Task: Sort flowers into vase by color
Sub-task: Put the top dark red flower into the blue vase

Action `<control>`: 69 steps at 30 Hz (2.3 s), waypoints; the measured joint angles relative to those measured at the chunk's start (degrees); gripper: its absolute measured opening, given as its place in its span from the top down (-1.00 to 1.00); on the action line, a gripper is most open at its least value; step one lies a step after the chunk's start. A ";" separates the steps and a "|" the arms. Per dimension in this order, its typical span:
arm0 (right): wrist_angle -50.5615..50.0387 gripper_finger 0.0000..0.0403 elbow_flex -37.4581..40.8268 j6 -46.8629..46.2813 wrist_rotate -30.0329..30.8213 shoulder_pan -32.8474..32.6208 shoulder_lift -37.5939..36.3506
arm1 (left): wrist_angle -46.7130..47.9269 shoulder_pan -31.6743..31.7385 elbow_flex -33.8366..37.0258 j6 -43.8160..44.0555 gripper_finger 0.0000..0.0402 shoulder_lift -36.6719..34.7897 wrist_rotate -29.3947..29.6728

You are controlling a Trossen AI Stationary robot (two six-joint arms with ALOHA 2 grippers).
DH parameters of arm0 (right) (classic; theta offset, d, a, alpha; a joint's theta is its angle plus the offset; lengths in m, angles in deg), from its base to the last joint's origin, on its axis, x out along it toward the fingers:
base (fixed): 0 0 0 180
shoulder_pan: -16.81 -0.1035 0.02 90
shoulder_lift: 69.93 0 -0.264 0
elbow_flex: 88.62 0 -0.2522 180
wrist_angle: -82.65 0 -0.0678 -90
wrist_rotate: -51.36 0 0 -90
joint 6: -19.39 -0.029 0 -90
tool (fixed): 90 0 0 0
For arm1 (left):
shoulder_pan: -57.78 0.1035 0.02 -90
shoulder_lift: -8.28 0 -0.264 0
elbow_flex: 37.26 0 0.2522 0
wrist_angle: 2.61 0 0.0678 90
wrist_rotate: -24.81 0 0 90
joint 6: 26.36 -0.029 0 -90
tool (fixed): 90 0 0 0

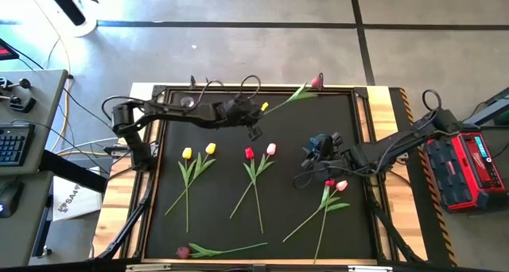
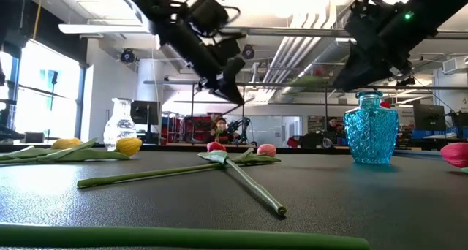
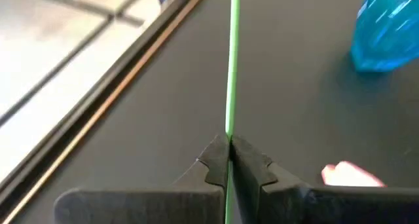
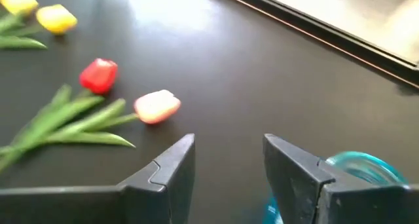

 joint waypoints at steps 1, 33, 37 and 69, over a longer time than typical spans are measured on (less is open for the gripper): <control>1.96 0.17 0.00 0.78 0.00 0.00 0.00 | -2.64 -0.50 1.57 -0.59 1.00 -0.81 0.00; 60.38 0.17 -0.04 44.34 -19.29 14.71 5.70 | -46.46 -8.90 24.90 -13.75 1.00 -9.82 -8.38; 61.56 0.17 -0.04 46.13 -18.28 14.71 5.68 | -44.25 -8.85 24.90 -15.68 1.00 -9.82 -7.37; 60.64 0.99 -0.04 49.22 -12.49 17.73 5.60 | -40.21 -3.61 24.88 -8.02 0.74 -4.76 -8.90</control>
